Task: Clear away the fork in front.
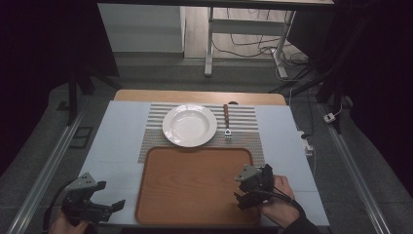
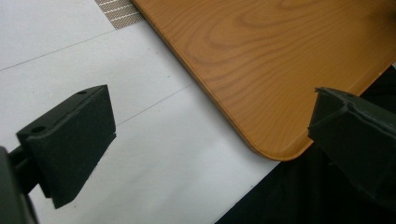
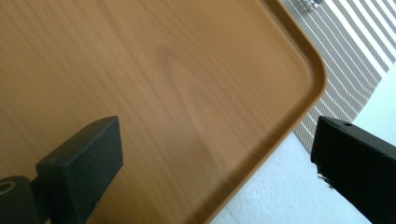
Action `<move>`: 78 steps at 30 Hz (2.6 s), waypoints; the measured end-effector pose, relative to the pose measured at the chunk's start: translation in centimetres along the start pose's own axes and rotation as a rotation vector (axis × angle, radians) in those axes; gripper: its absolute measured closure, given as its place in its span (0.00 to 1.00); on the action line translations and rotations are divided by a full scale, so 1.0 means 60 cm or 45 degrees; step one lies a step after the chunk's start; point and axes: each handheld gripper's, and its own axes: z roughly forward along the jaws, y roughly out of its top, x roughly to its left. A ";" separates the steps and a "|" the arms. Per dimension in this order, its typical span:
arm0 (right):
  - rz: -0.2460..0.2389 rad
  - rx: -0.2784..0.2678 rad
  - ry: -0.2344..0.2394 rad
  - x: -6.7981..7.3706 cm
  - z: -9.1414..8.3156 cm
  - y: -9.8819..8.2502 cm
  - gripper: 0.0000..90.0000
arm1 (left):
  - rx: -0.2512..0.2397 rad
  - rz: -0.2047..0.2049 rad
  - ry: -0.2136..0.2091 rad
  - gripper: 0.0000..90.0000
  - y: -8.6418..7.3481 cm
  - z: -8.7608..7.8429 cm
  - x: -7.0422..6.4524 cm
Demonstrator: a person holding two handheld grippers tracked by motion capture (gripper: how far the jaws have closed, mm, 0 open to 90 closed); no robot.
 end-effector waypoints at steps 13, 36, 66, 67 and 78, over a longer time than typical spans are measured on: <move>-0.367 0.087 -0.142 0.034 0.021 0.035 0.03 | 0.004 0.000 0.001 0.01 0.000 0.001 0.000; -0.571 0.055 -0.290 0.018 0.074 0.083 0.35 | 0.007 0.001 0.001 0.01 0.000 0.001 0.001; -0.522 0.085 -0.288 -0.096 0.147 0.156 0.52 | 0.006 0.000 -0.006 0.01 0.000 0.000 0.001; -0.516 0.097 -0.289 -0.099 0.154 0.161 0.53 | 0.006 0.000 -0.005 0.01 0.000 0.000 0.001; -0.529 0.135 -0.274 -0.108 0.189 0.175 0.57 | 0.006 -0.001 -0.004 0.01 -0.002 -0.001 0.001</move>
